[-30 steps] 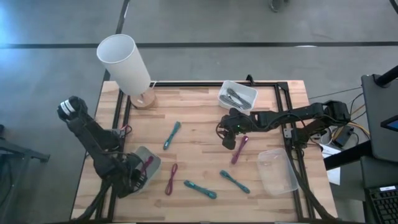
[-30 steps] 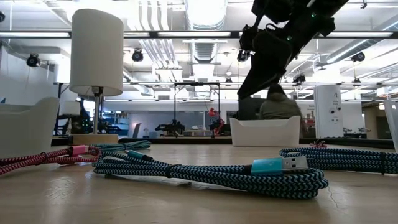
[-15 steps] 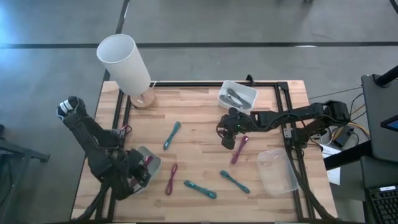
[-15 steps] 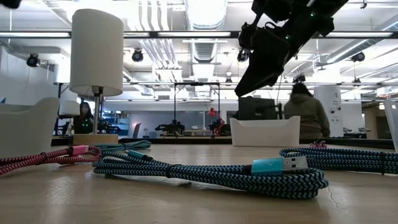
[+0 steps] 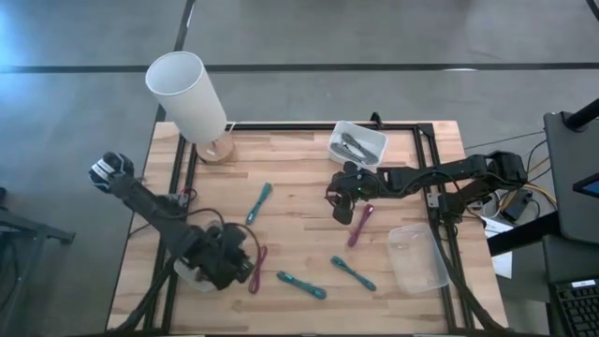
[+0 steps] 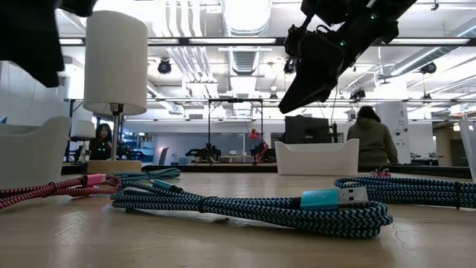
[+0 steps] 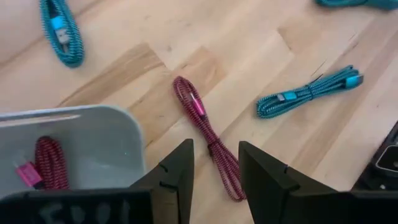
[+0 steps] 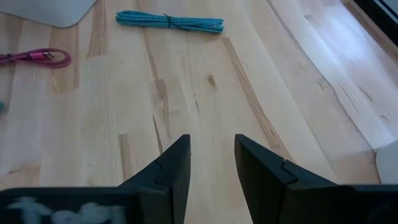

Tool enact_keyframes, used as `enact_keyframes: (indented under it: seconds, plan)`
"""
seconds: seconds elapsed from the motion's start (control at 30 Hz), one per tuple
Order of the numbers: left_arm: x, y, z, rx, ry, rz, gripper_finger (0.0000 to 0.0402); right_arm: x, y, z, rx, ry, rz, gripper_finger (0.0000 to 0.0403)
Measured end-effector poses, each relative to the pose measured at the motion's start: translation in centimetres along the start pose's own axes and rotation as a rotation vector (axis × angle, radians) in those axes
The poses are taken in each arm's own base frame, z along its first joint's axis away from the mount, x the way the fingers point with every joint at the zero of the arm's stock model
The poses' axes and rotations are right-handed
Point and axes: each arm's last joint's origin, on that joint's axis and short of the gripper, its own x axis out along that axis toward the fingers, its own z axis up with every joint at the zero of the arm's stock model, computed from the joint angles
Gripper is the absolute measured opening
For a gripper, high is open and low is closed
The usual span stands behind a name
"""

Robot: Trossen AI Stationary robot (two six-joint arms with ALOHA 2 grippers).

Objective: Pick & Place USB Port
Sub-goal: Put the left red patterned charger cable into the gray bin

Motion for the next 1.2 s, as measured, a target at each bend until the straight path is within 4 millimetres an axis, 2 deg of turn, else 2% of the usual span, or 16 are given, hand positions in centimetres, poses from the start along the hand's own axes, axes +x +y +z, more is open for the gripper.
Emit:
enact_keyframes:
  seconds: [0.3,0.6,0.9,1.2]
  plan:
    - [2.9,-1.7,0.9,0.044,0.115,0.067,0.0117,0.0,0.0,0.0,0.000,0.000,0.000,0.0118]
    - [4.9,-3.8,1.5,0.113,0.180,0.080,0.0117,0.0,0.0,0.0,0.000,0.000,0.000,0.0118]
    - [8.1,-3.3,1.7,0.116,0.268,0.166,0.0117,0.0,0.0,0.0,0.000,0.000,0.000,0.0118]
    - [9.2,-3.1,1.7,0.077,0.292,0.197,0.0117,0.0,0.0,0.0,-0.043,0.001,0.000,0.0118]
